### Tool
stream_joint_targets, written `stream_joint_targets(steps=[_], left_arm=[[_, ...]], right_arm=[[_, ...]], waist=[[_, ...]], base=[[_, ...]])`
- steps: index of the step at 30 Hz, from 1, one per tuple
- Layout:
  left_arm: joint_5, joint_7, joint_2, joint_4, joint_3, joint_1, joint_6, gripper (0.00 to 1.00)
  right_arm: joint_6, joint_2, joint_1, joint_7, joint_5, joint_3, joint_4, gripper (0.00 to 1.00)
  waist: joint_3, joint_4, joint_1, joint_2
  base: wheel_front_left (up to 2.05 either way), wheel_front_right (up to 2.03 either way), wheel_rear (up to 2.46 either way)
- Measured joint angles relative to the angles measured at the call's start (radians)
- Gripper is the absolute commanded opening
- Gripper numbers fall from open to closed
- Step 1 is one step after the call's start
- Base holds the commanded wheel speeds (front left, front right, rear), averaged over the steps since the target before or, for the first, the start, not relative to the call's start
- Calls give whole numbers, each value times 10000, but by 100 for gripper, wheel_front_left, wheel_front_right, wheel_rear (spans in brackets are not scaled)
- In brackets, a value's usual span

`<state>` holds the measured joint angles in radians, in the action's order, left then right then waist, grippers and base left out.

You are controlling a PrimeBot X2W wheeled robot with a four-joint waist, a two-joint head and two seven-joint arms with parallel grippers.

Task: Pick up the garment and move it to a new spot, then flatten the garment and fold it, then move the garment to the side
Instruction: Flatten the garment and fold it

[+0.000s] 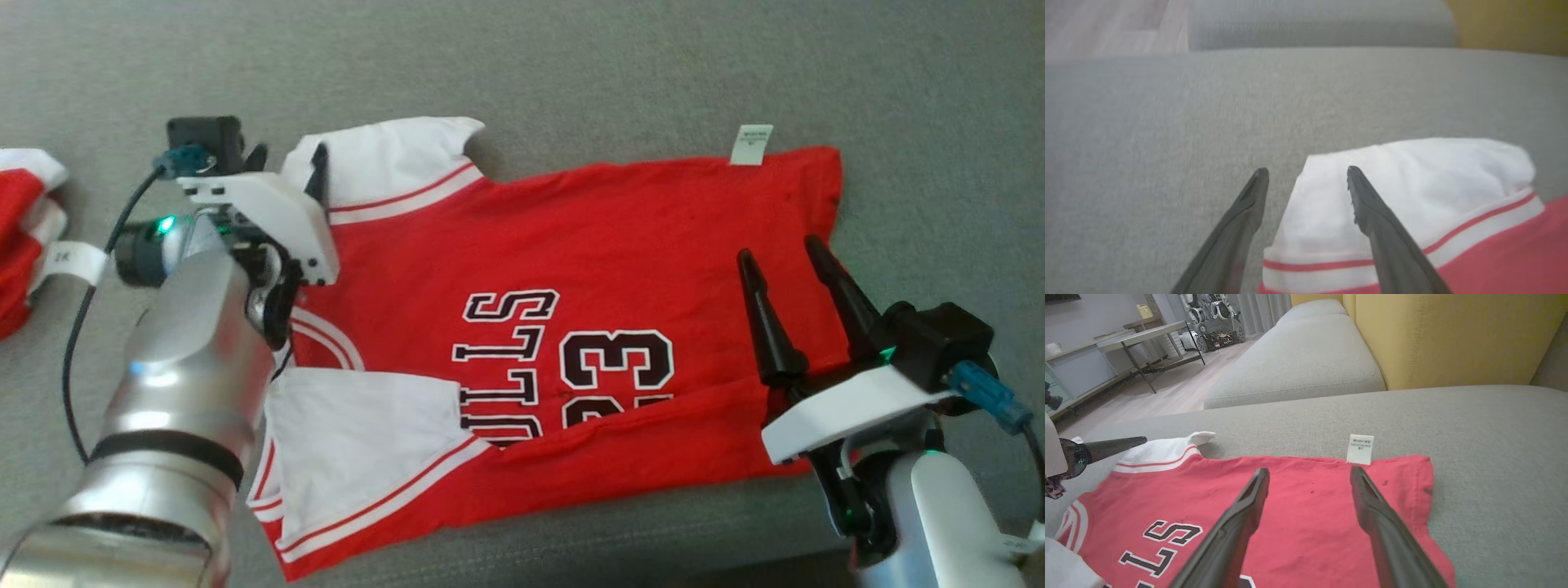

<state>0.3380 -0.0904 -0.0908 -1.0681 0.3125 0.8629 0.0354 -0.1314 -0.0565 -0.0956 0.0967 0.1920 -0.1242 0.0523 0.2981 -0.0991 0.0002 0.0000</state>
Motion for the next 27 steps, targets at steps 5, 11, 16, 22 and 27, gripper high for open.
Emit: stream_joint_targets(steps=[5,11,16,22,27], left_arm=[[270,458,54,-1258,-44,402,278,51],[362,23,174,-1741,-21,742,537,0],[380,-274,311,-1935,13,750,581,0],[458,-750,472,-2023,268,972,719,0],[527,-986,662,-2034,449,1177,821,0]], right_arm=[[0,0,-11,-12,17,27,-176,100],[0,-8,-300,-58,196,238,-537,100],[0,-215,-740,-50,391,479,-1032,100],[-2,-922,-2657,115,708,1135,-3124,100],[0,-1404,-4105,362,767,1352,-5269,100]], waist=[[231,-178,0,0],[189,-122,-1,0],[100,-13,-1,0],[40,288,-1,0],[107,587,-1,0]], base=[[0,0,0],[0,0,0],[0,0,0],[0,0,0],[0,0,0]])
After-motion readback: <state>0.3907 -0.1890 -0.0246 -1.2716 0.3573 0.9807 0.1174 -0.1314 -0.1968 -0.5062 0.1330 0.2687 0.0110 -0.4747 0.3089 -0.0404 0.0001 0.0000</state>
